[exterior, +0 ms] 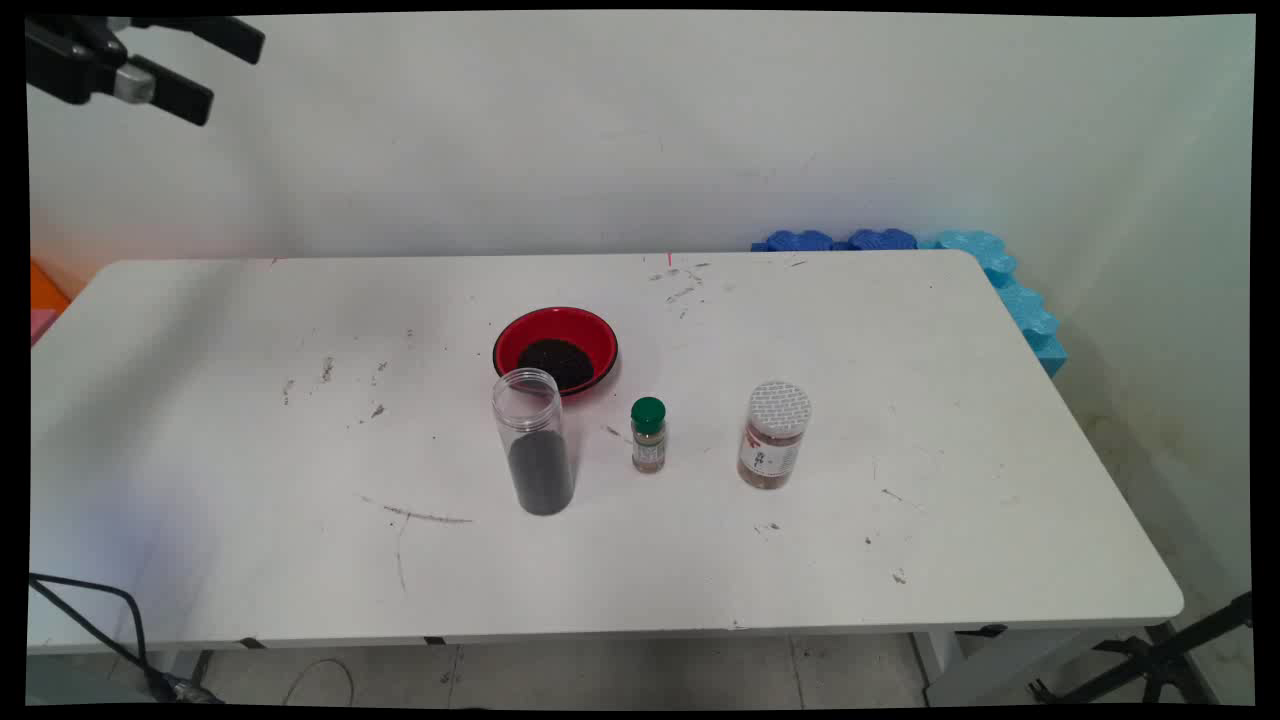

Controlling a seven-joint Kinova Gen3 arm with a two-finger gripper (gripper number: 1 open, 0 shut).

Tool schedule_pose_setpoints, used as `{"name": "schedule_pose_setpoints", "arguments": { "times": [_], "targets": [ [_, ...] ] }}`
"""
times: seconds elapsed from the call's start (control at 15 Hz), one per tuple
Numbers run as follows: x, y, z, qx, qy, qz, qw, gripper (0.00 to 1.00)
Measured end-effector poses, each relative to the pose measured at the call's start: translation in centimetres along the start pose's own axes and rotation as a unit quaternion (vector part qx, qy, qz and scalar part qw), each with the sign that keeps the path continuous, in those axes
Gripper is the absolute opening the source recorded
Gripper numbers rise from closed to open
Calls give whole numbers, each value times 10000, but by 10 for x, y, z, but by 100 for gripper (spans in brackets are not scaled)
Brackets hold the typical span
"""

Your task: Pick up the black seasoning powder from the table

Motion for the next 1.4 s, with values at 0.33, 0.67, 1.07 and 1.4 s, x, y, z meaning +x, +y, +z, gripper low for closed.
{"name": "schedule_pose_setpoints", "arguments": {
  "times": [0.33,0.67,1.07,1.4],
  "targets": [
    [-14,0,3,9,-80,-21,10000,100],
    [-40,3,9,28,-238,-44,9997,100],
    [-80,10,30,241,-315,-317,9987,100],
    [-123,20,54,547,-228,-580,9966,100]
  ]
}}
